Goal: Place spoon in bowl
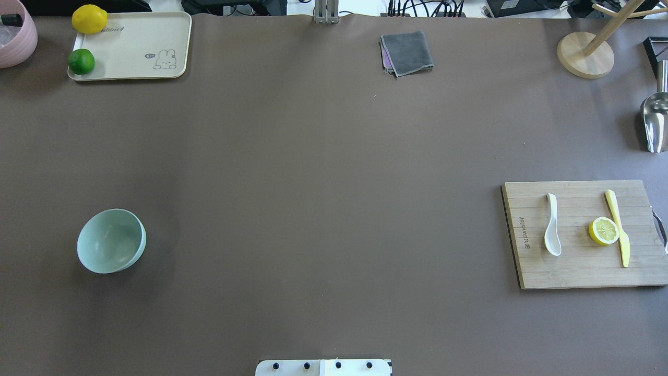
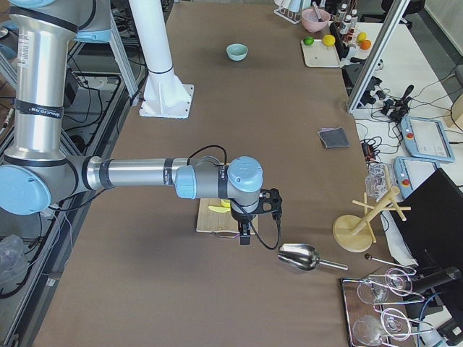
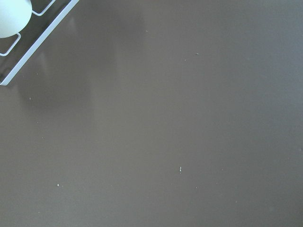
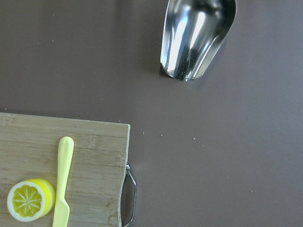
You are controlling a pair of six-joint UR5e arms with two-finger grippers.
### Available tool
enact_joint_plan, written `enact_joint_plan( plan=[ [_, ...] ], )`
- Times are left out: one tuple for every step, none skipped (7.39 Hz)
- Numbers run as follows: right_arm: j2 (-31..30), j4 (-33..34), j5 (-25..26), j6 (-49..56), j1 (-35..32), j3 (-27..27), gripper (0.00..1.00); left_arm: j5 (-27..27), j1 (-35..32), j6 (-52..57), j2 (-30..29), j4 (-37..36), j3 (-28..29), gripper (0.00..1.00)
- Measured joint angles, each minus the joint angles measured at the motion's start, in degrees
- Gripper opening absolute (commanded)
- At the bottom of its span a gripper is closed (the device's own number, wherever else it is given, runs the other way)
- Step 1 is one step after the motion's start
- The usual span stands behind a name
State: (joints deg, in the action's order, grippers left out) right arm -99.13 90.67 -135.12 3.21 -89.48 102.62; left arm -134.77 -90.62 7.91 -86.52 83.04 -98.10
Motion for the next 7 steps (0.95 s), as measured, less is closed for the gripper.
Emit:
enact_joint_plan(
  plan=[
    [-0.1, -0.1, -0.09, -0.05, 0.0, -0.06, 1.0, -0.04, 0.11, 0.09, 0.02, 0.06, -0.45, 0.99],
    [-0.2, -0.23, -0.15, -0.1, 0.0, -0.07, 1.0, -0.01, 0.23, 0.23, 0.1, 0.22, -1.22, 0.99],
    [-0.24, -0.28, -0.28, -0.14, 0.0, -0.06, 1.0, 0.06, 0.28, 0.29, 0.23, 0.27, -1.56, 0.99],
    [-0.25, -0.31, -0.54, -0.21, 0.03, -0.12, 1.0, 0.1, 0.28, 0.3, 0.33, 0.28, -1.7, 0.99],
    [-0.2, -0.34, -0.76, -0.31, 0.06, -0.18, 1.0, 0.07, 0.28, 0.33, 0.36, 0.39, -1.87, 0.99],
    [-0.15, -0.38, -0.78, -0.43, 0.08, -0.21, 1.0, 0.04, 0.27, 0.33, 0.38, 0.48, -2.03, 0.98],
    [-0.12, -0.4, -0.77, -0.52, 0.08, -0.22, 1.0, 0.07, 0.27, 0.32, 0.39, 0.48, -2.14, 0.99]
  ],
)
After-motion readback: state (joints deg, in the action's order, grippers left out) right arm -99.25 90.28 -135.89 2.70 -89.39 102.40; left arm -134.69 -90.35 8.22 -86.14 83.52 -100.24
